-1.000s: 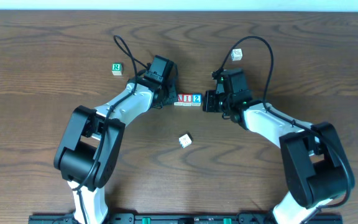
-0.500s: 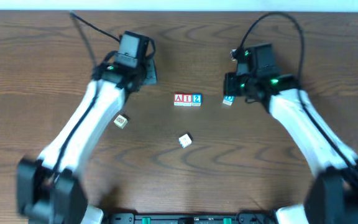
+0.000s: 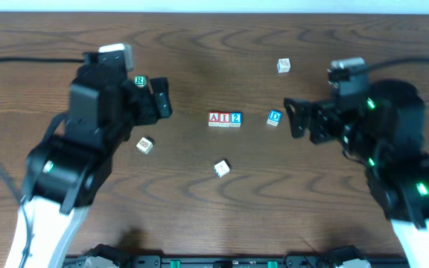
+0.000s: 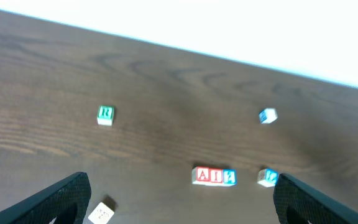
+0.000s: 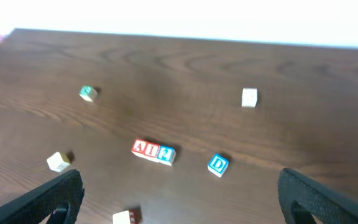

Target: Spell out Ai2

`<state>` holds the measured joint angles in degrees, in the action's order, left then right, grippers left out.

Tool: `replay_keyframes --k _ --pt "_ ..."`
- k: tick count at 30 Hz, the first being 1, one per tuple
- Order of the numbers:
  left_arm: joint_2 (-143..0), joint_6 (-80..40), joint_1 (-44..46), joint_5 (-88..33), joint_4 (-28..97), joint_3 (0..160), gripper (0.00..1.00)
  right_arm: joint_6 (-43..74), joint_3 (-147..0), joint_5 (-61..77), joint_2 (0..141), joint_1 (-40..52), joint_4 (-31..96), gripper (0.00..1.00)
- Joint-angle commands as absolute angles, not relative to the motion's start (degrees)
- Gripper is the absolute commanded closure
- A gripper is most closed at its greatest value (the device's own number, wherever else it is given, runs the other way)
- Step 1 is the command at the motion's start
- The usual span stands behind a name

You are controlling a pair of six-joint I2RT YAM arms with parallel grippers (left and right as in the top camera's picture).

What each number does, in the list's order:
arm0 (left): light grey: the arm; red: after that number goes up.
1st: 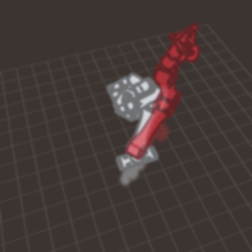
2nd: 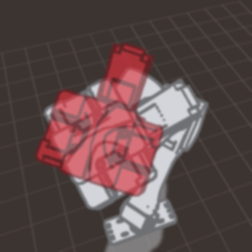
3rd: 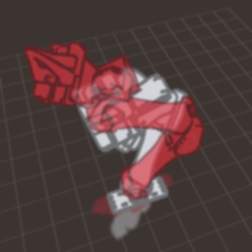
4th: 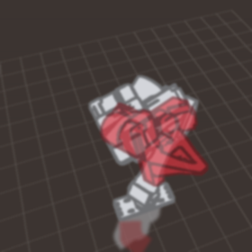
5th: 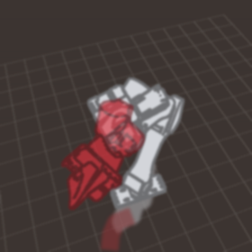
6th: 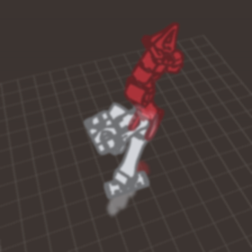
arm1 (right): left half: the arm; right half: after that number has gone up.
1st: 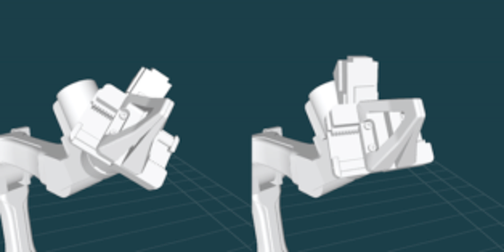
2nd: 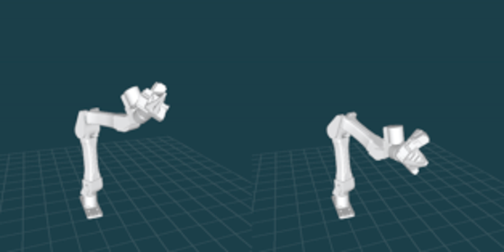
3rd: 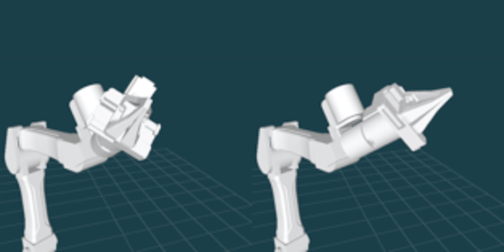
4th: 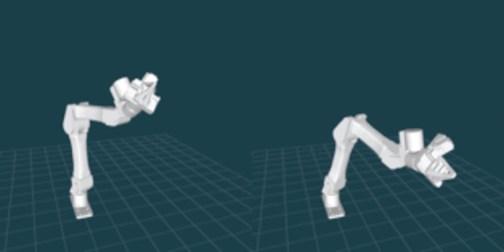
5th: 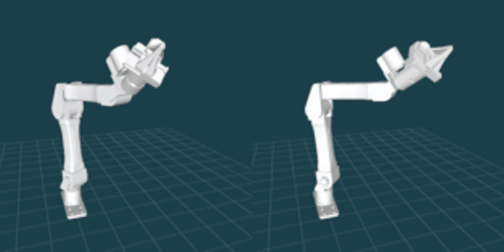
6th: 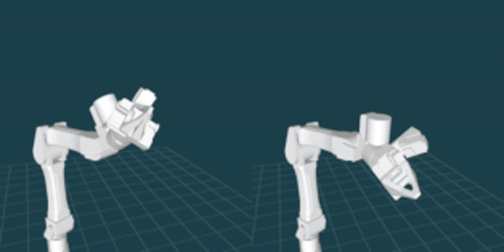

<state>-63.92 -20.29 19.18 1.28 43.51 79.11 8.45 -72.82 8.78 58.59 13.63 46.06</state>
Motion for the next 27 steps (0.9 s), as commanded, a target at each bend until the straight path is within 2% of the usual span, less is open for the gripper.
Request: replay_keyframes --k 1,13,20,27 --pt "-61.5 -19.7 19.2 0.6 43.7 79.7 0.05 7.6 -73.3 8.4 55.1 13.3 46.6 0.01" --pt "-61.5 -19.4 19.2 0.7 43.8 79.7 0.05 7.6 -73.3 8.4 53.3 13.3 49.2 0.01" --pt "-59.5 -13.7 18.6 4.2 53.8 79.7 0.05 7.6 -73.3 8.4 53.3 13.3 54.1 0.01" --pt "-49.0 -8.1 6.6 5.1 59.0 76.3 0.05 7.6 -73.3 8.4 53.3 13.3 58.0 0.01"
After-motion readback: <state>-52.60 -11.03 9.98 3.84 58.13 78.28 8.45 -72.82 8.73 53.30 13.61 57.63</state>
